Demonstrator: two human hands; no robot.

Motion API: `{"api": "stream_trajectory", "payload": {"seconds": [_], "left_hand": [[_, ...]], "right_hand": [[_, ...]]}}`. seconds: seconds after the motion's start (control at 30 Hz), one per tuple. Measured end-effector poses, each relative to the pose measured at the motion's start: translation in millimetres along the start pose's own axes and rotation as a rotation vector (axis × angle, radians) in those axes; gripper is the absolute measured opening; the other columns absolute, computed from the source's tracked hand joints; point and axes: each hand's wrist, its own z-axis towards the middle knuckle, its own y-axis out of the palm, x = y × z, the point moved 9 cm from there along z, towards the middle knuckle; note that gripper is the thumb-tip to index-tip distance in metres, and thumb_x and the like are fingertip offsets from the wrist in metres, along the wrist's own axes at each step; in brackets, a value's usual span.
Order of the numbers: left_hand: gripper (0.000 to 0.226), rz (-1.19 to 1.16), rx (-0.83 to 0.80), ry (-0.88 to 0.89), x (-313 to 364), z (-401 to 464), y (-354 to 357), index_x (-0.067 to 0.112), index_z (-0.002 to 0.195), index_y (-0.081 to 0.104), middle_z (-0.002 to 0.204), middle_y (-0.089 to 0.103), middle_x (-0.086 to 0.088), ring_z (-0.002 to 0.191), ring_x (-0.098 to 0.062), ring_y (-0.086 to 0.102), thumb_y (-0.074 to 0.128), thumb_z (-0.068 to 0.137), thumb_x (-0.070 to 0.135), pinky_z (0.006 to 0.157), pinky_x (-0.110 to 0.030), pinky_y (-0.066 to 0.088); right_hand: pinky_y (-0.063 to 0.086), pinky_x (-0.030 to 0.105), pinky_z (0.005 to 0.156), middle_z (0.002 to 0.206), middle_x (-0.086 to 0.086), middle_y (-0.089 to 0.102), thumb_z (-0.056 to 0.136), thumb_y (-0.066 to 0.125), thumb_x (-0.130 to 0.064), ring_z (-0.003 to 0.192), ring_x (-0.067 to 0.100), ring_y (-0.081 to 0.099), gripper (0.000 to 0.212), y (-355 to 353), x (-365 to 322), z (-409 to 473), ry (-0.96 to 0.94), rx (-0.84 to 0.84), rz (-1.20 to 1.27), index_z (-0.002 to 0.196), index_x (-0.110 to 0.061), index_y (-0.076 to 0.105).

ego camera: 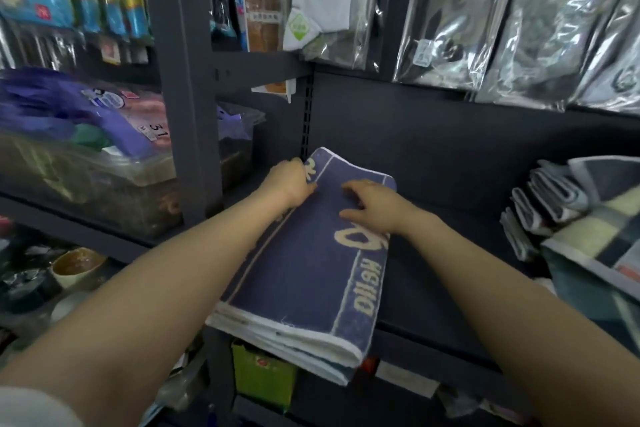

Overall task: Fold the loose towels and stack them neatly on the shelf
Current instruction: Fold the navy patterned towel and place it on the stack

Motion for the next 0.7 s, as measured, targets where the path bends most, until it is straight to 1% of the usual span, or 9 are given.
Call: {"api": "stream_trajectory", "payload": {"seconds": [0.1, 0.17, 0.27, 0.33, 0.37, 0.43, 0.5, 0.6, 0.7], "left_hand": [[0.035, -0.044, 0.033, -0.124, -12, 24, 9, 0.002, 0.107, 0.051, 0.117, 0.056, -0.02, 0.108, -0.037, 0.052, 0.052, 0.09, 0.033, 0.077, -0.035, 0.04], [0.037, 0.0, 0.101, -0.164, -16, 25, 12, 0.007, 0.102, 0.055, 0.112, 0.06, -0.018, 0.105, -0.035, 0.052, 0.04, 0.095, 0.039, 0.073, -0.033, 0.034], [0.03, 0.178, 0.203, 0.038, 6, 13, 13, 0.015, 0.11, 0.059, 0.112, 0.058, -0.012, 0.104, -0.031, 0.046, 0.036, 0.097, 0.03, 0.073, -0.033, 0.027], [0.03, 0.302, 0.165, 0.217, 26, 3, 20, 0.021, 0.118, 0.056, 0.118, 0.051, -0.007, 0.108, -0.027, 0.041, 0.04, 0.094, 0.03, 0.074, -0.033, 0.022], [0.032, 0.341, 0.122, 0.27, 33, -1, 25, 0.024, 0.121, 0.055, 0.121, 0.048, -0.005, 0.111, -0.026, 0.039, 0.04, 0.094, 0.033, 0.076, -0.033, 0.022], [0.032, 0.323, 0.055, 0.298, 35, -7, 30, 0.028, 0.123, 0.056, 0.125, 0.047, -0.001, 0.114, -0.024, 0.039, 0.041, 0.095, 0.033, 0.082, -0.032, 0.025], [0.029, 0.168, 0.071, 0.287, 29, -11, 25, 0.025, 0.116, 0.063, 0.12, 0.053, -0.001, 0.109, -0.023, 0.046, 0.045, 0.093, 0.025, 0.086, -0.031, 0.036], [0.024, -0.142, 0.166, 0.114, 7, -5, 10, 0.012, 0.098, 0.069, 0.106, 0.059, -0.007, 0.096, -0.025, 0.056, 0.048, 0.087, 0.015, 0.083, -0.036, 0.045], [0.025, -0.144, 0.126, -0.108, -12, 23, 13, 0.003, 0.105, 0.058, 0.108, 0.057, -0.017, 0.099, -0.033, 0.055, 0.046, 0.092, 0.02, 0.082, -0.037, 0.045]], "right_hand": [[0.038, 0.037, 0.102, 0.14, 0.004, 0.043, 0.081, 0.066, -0.034, 0.126, 0.021, 0.044, 0.068, -1, 7, 19, -0.031, 0.034, 0.002, 0.138, -0.016, 0.034], [0.04, 0.034, 0.098, 0.144, 0.004, 0.037, 0.08, 0.068, -0.03, 0.125, 0.023, 0.045, 0.073, -3, 16, 31, -0.015, 0.096, 0.071, 0.141, -0.017, 0.029], [0.045, 0.034, 0.086, 0.153, 0.004, 0.015, 0.081, 0.067, -0.016, 0.118, 0.029, 0.05, 0.086, -16, 27, 44, -0.021, 0.248, 0.144, 0.146, -0.024, 0.012], [0.049, 0.039, 0.085, 0.156, -0.001, 0.006, 0.081, 0.063, -0.007, 0.12, 0.029, 0.048, 0.091, -20, 23, 51, -0.117, 0.272, 0.228, 0.147, -0.03, 0.007], [0.048, 0.039, 0.088, 0.156, -0.002, 0.007, 0.082, 0.06, -0.004, 0.123, 0.026, 0.045, 0.085, -21, 20, 55, -0.186, 0.261, 0.251, 0.147, -0.032, 0.012], [0.044, 0.035, 0.094, 0.153, 0.0, 0.022, 0.085, 0.056, -0.005, 0.127, 0.02, 0.041, 0.059, -15, 15, 61, -0.311, 0.172, 0.183, 0.137, -0.026, 0.041], [0.041, 0.036, 0.097, 0.14, 0.002, 0.043, 0.084, 0.055, -0.006, 0.123, 0.021, 0.047, 0.037, -4, 18, 64, -0.387, 0.056, 0.098, 0.119, -0.018, 0.06], [0.043, 0.037, 0.094, 0.124, 0.001, 0.057, 0.083, 0.056, -0.004, 0.114, 0.018, 0.053, 0.032, 2, 27, 60, -0.41, 0.008, 0.123, 0.111, -0.016, 0.066], [0.04, 0.029, 0.092, 0.122, -0.003, 0.055, 0.085, 0.056, -0.009, 0.111, 0.016, 0.051, 0.03, 5, 29, 55, -0.413, 0.057, 0.101, 0.111, -0.021, 0.067]]}}
